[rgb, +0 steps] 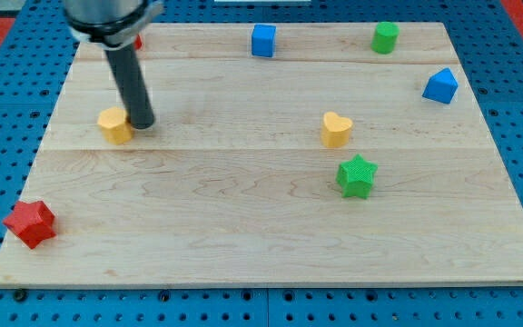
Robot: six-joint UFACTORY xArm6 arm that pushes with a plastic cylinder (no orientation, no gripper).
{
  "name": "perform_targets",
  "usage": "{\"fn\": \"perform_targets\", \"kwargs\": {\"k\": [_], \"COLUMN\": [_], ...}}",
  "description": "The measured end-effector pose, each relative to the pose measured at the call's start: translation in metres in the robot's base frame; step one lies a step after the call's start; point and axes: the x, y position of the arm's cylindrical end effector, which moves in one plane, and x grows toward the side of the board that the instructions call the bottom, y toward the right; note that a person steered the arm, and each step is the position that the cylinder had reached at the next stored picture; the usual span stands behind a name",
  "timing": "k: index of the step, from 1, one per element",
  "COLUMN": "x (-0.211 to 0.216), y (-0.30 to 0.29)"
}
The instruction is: Place the arm at the left side of the yellow heart
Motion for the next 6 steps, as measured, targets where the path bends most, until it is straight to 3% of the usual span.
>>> {"fn": "perform_targets", "kwargs": {"k": [1,6], "x": [-0.017,-0.021], "y": [0.026,0.016]}}
